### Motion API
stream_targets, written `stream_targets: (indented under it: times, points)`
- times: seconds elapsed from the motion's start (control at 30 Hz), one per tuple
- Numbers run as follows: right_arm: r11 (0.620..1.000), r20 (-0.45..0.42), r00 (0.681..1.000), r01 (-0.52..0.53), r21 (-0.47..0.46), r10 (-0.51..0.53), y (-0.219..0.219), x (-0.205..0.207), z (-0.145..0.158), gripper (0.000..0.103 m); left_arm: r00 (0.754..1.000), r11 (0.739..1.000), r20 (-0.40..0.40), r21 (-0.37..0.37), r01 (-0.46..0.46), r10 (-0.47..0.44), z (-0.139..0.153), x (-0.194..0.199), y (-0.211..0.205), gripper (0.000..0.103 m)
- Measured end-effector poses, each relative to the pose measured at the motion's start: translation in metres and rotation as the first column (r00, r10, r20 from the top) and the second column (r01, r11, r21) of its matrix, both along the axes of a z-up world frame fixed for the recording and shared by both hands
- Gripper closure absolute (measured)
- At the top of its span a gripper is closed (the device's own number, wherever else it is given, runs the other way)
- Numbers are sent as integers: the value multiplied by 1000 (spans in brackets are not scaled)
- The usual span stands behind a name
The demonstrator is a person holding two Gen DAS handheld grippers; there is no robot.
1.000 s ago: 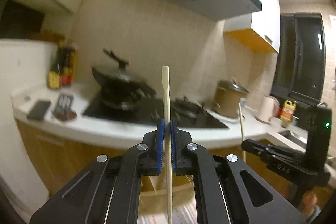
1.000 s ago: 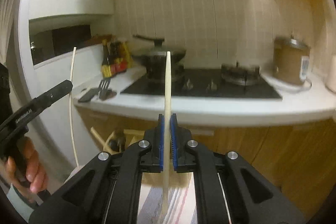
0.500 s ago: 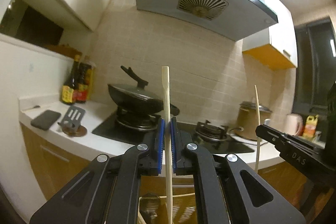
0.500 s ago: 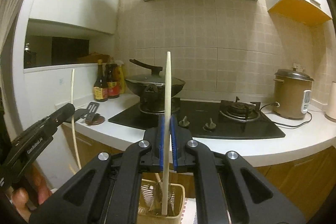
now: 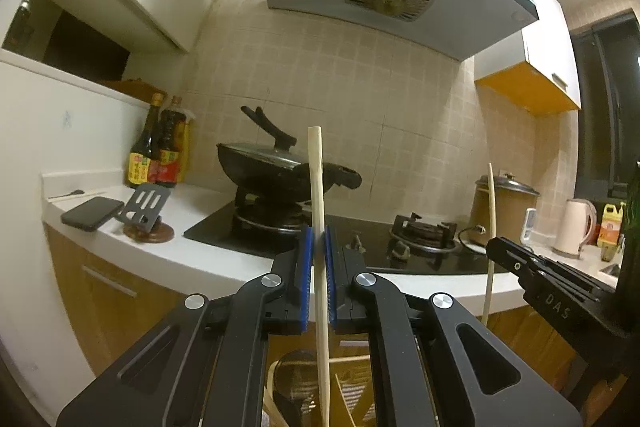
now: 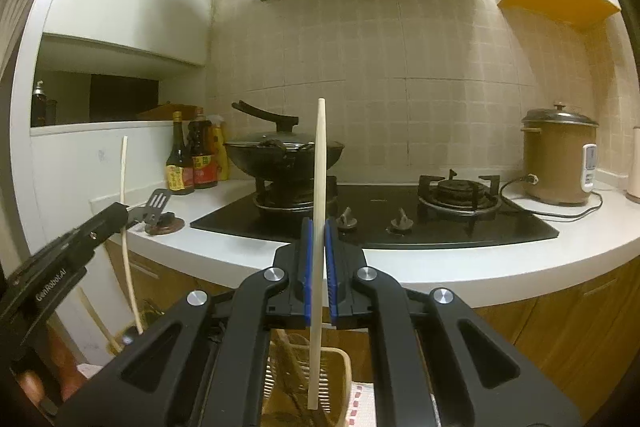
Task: Organize utensils
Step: 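Lift both chopsticks up over the beige basket, then lower both chopsticks into the basket and open both tools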
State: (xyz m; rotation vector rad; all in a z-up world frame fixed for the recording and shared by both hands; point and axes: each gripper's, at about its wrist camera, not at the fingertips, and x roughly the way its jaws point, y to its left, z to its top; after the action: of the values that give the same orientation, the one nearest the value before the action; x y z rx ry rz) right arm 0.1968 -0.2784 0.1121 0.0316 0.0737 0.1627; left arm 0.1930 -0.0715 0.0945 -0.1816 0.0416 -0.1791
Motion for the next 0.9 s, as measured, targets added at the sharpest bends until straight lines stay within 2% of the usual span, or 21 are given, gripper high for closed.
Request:
stream_targets:
  times: [0.27,0.37,0.4,0.43,0.47,0.5,0.53,0.6,0.67,0.73,0.8,0.9]
  points:
    - [999,-14,1000,6,40,-5,-11,-2,-14,98,1000,999,-3,39,-8,9,-9,-4,-6,97]
    - [999,-39,999,-4,45,6,-13,-11,-12,95,1000,998,-20,58,-7,8,-10,-9,-5,71]
    - [999,-58,998,-11,35,13,-13,-16,-10,91,1000,998,-22,56,-5,6,-10,-13,-3,68]
    - [1000,-71,997,-17,21,18,-13,-19,-9,73,1000,998,-25,55,-2,3,-9,-17,-1,67]
    - [1000,-75,997,-16,5,17,-13,-25,-8,43,1000,998,-32,55,2,0,-7,-21,1,67]
    - [1000,-58,998,0,-6,0,-15,-36,-6,33,999,998,-39,55,5,-3,-5,-26,4,66]
    - [1000,-41,999,7,-8,-8,-17,-45,-4,30,999,999,-47,53,8,-5,-3,-31,7,64]
    - [1000,-52,999,-1,-14,1,-20,-64,2,30,998,999,-67,49,22,-19,1,-42,14,52]
    - [1000,-68,998,-11,-11,11,-22,-82,7,30,995,997,-99,69,18,-11,5,-57,19,44]
    - [999,-109,994,-14,-35,10,-21,-98,9,28,991,996,-134,87,25,-13,7,-70,23,42]
    - [998,-142,990,-4,-68,-6,-18,-114,8,22,983,995,-180,83,48,-33,7,-85,28,34]
    - [996,-158,987,-2,-91,-12,-12,-145,1,16,976,996,-208,58,73,-59,2,-113,34,28]
